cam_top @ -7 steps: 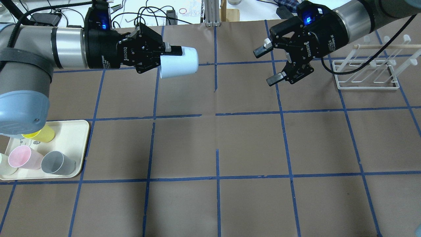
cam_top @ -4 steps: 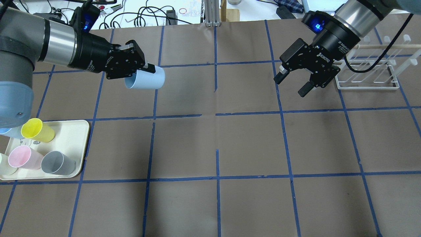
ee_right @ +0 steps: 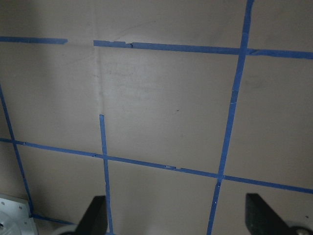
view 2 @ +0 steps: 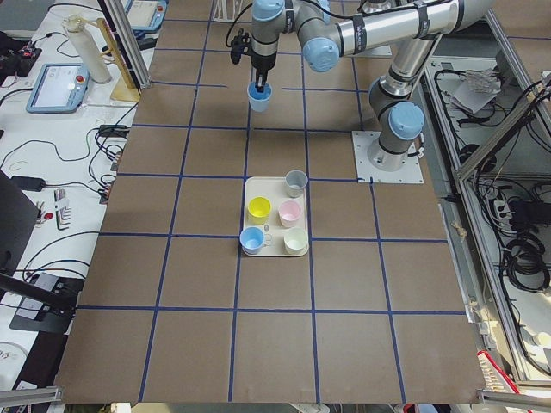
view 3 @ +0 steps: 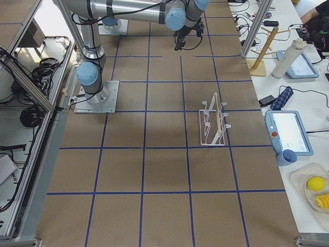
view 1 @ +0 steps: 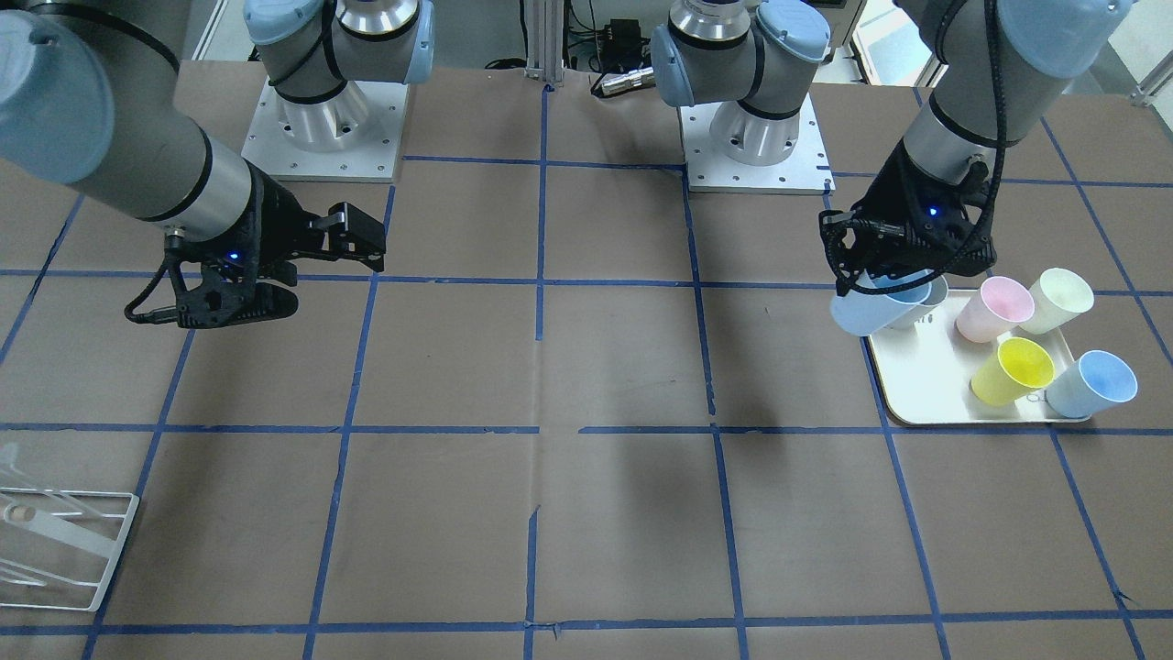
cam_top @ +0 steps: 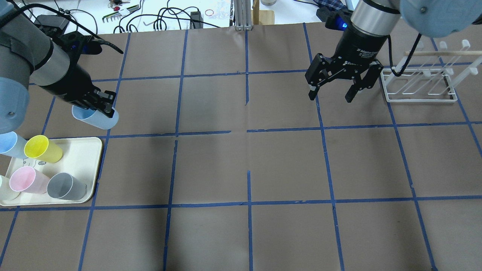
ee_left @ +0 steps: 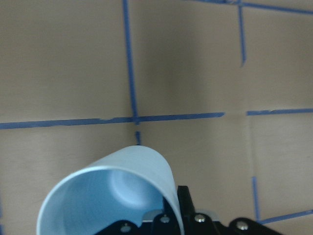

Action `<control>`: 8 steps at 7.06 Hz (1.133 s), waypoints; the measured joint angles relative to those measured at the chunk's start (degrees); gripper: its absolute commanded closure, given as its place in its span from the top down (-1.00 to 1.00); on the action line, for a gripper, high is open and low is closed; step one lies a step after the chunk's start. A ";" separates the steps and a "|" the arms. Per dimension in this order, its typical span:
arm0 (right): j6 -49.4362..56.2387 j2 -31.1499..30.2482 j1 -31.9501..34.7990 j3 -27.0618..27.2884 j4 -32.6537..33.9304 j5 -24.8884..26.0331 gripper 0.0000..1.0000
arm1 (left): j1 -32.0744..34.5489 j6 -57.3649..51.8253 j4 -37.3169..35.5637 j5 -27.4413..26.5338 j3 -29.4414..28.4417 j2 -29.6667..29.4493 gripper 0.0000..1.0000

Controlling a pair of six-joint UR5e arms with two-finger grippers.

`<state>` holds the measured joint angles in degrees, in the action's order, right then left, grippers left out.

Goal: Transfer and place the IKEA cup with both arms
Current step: 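Lower the cup with the left gripper into the empty tray slot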

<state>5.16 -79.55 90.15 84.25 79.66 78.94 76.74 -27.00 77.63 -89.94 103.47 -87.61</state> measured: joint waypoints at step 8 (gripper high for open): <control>-7.28 -4.10 3.31 0.71 16.54 8.36 1.00 | -8.58 -9.86 -10.89 -6.22 0.60 -17.11 -1.00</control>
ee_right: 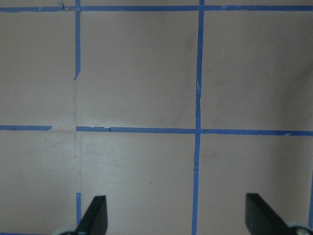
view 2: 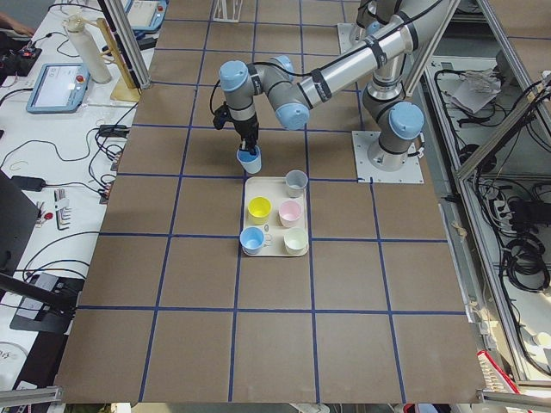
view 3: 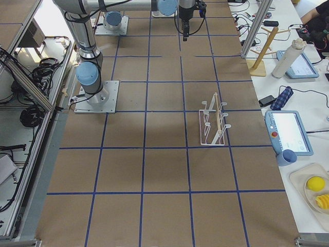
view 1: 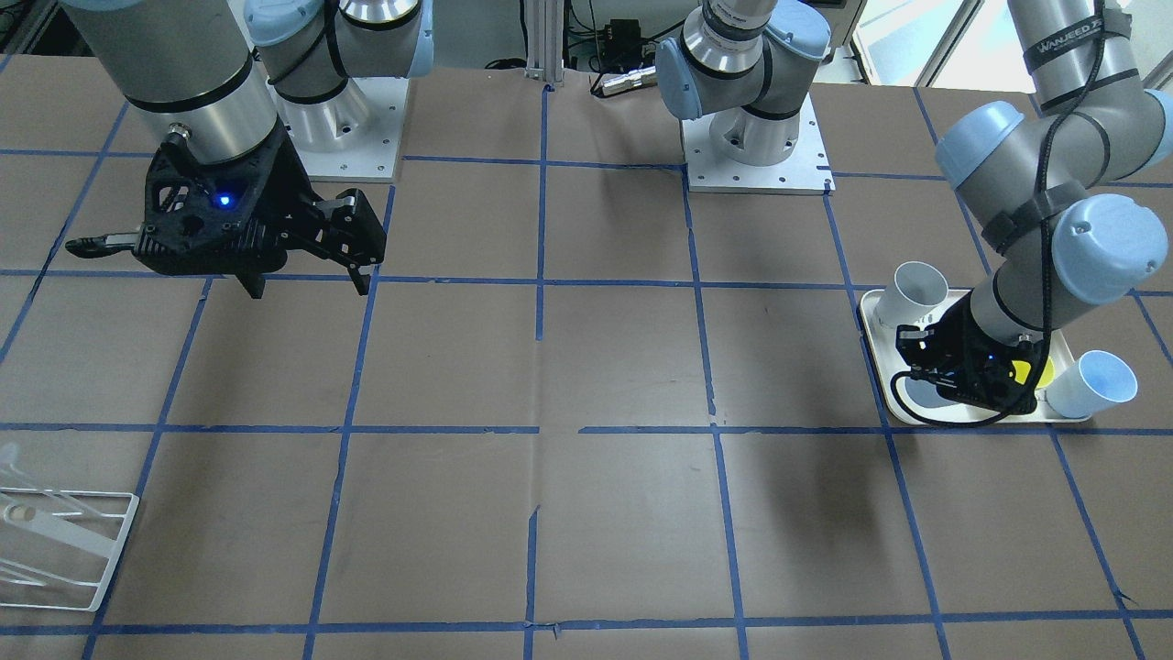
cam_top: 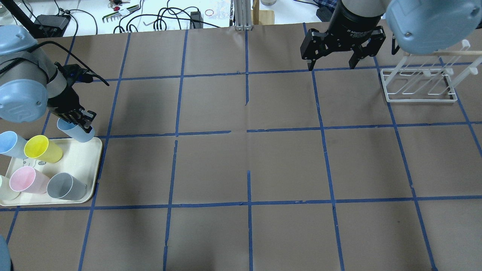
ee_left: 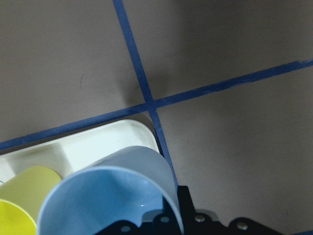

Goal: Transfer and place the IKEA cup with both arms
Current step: 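Lower the cup with the left gripper into the empty tray slot, then open the left gripper and raise it away from the tray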

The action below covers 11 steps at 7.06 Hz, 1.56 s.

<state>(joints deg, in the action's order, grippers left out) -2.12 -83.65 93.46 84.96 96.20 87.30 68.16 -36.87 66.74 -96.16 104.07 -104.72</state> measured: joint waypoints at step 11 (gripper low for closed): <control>0.17 0.16 -0.21 0.45 0.84 0.23 1.00 | -6.32 -2.76 -0.53 -0.34 4.45 -1.65 1.00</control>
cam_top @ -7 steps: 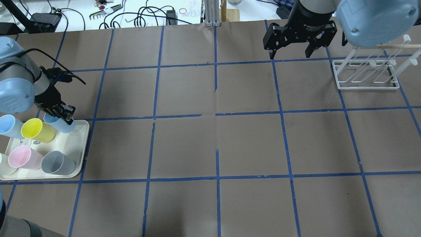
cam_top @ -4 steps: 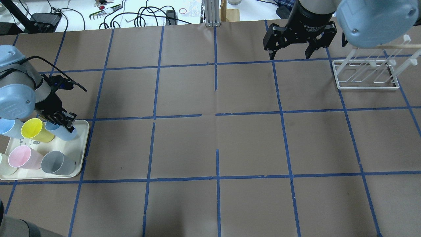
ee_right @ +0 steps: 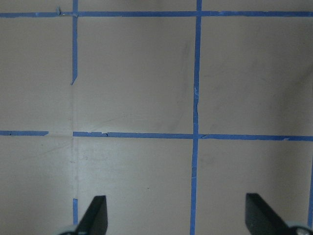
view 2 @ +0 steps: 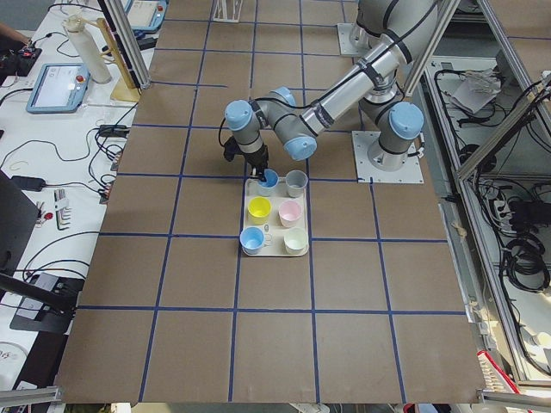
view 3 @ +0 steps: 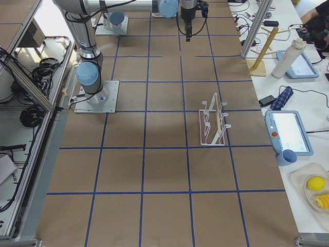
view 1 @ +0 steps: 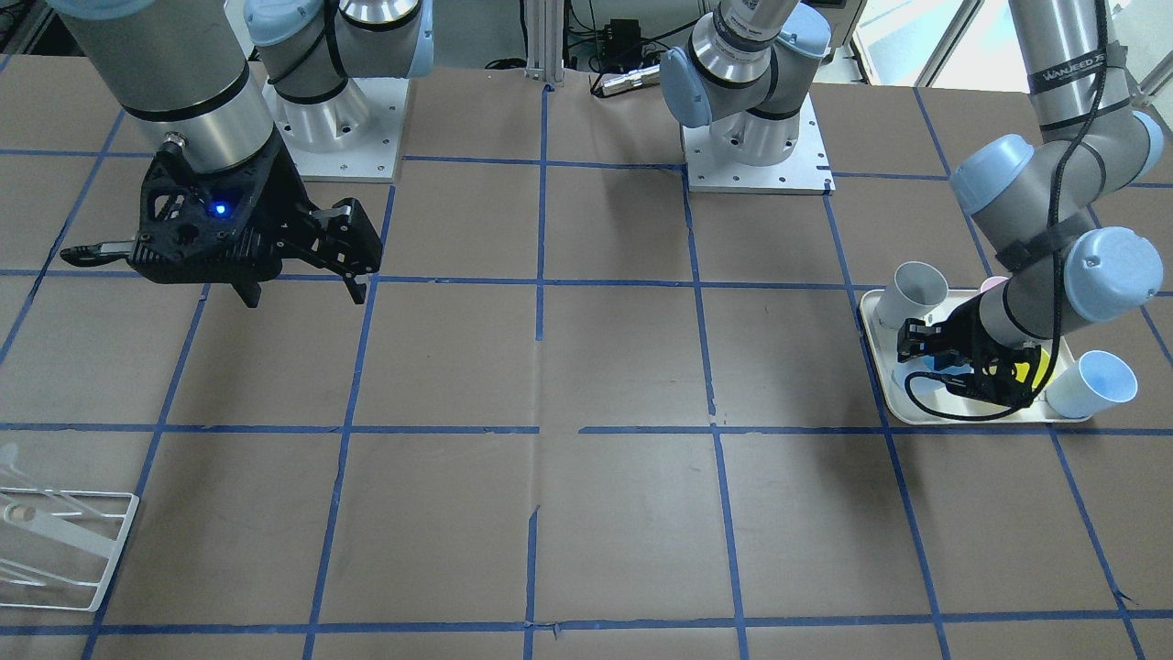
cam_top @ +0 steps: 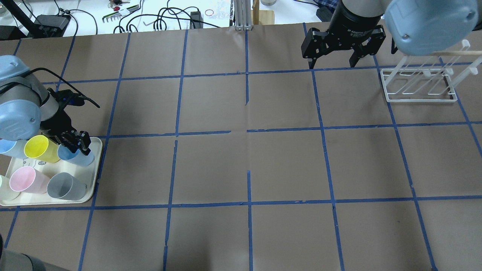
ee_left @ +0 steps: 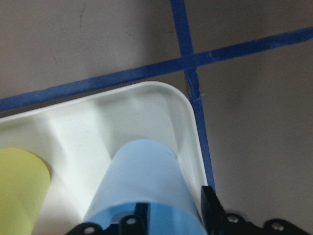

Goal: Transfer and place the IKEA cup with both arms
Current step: 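Open the left gripper and raise it away from the tray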

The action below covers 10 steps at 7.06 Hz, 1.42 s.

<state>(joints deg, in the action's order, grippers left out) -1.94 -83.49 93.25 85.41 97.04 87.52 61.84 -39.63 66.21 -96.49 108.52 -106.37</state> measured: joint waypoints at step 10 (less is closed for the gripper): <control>0.13 0.00 0.00 0.02 -0.18 0.01 1.00 | 21.47 24.95 28.18 10.34 -16.37 18.73 1.00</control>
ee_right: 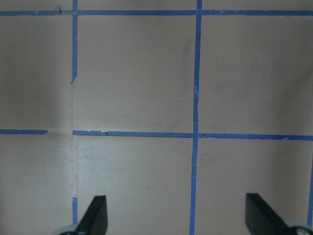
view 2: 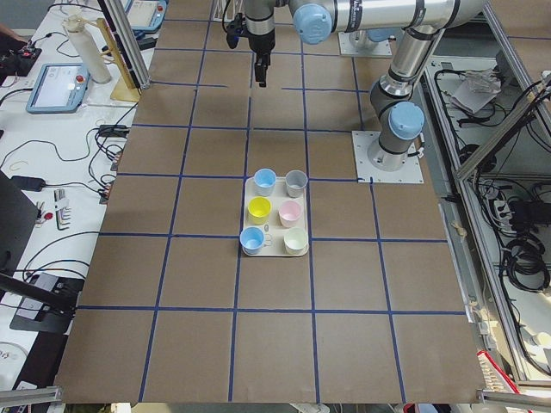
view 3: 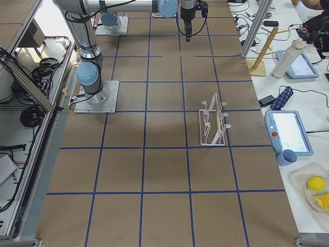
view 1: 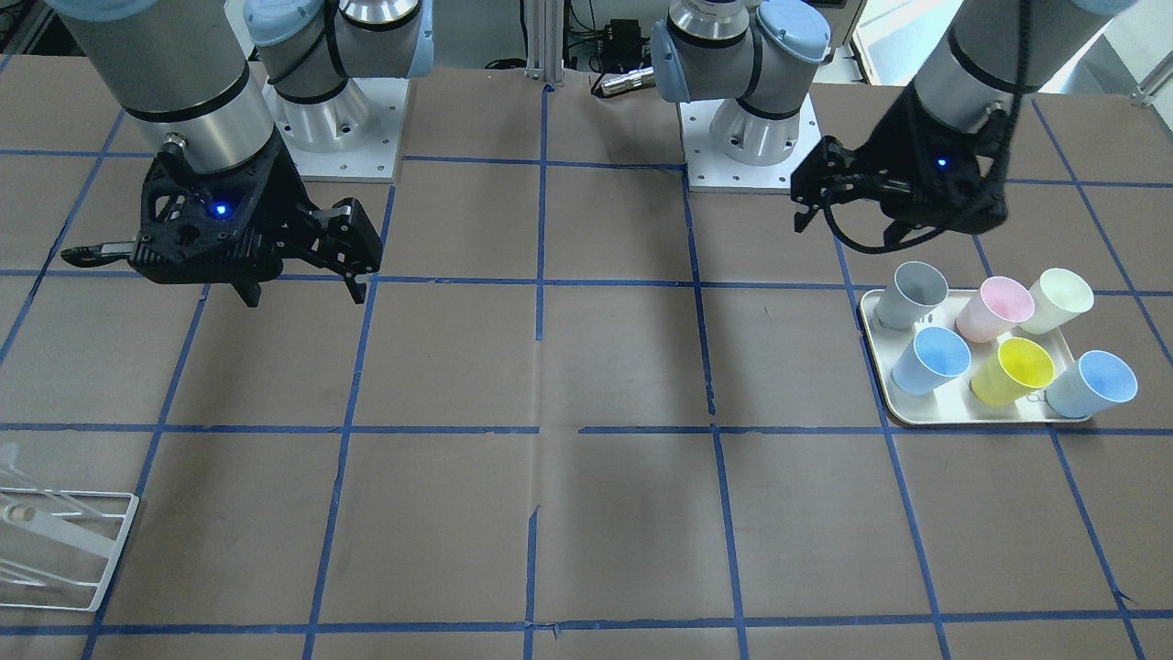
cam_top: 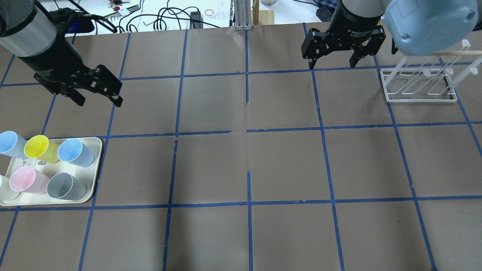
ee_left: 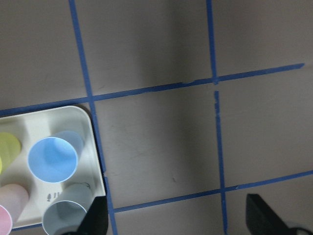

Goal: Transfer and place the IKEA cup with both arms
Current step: 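Open the left gripper and raise it away from the tray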

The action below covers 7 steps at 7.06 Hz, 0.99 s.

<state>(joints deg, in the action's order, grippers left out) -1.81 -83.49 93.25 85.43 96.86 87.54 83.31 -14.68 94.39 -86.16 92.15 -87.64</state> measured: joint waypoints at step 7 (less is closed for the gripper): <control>-0.03 0.35 0.00 0.00 0.28 -0.16 1.00 | 5.12 4.23 -4.01 -0.30 5.54 1.87 1.00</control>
<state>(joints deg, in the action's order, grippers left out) -1.84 -83.14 93.25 85.43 97.15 87.37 88.43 -10.45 90.38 -86.46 97.69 -85.77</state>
